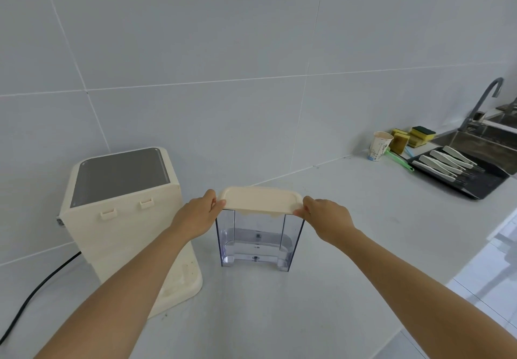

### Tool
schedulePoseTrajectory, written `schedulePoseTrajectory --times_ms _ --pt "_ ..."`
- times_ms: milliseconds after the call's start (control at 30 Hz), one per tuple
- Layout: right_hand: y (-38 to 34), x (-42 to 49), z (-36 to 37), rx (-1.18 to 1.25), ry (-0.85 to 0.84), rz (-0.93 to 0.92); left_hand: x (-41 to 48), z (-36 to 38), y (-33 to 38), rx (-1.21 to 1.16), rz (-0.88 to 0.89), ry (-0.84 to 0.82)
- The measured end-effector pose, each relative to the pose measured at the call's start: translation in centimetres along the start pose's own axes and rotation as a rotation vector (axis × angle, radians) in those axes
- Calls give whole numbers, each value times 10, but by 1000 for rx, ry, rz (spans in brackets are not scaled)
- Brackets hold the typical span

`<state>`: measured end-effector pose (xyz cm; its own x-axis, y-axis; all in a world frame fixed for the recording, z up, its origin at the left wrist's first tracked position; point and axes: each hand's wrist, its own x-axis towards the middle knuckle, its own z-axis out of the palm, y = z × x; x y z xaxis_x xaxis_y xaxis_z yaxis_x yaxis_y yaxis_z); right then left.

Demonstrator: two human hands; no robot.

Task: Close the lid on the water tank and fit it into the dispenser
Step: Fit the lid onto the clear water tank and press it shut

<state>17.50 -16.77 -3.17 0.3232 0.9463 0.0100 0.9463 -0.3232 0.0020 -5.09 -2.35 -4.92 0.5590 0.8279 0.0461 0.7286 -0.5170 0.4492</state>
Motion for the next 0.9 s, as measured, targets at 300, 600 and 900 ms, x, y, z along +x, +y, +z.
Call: schedulePoseTrajectory --times_ms 300,600,900 --pt "-3 -1 1 -13 22 13 3 5 2 -53 -52 -8" --pt "-6 -1 -3 35 8 63 5 3 3 -20 -92 -38" --pt "-9 1 -21 56 -67 151 2 -5 12 37 -142 -55"
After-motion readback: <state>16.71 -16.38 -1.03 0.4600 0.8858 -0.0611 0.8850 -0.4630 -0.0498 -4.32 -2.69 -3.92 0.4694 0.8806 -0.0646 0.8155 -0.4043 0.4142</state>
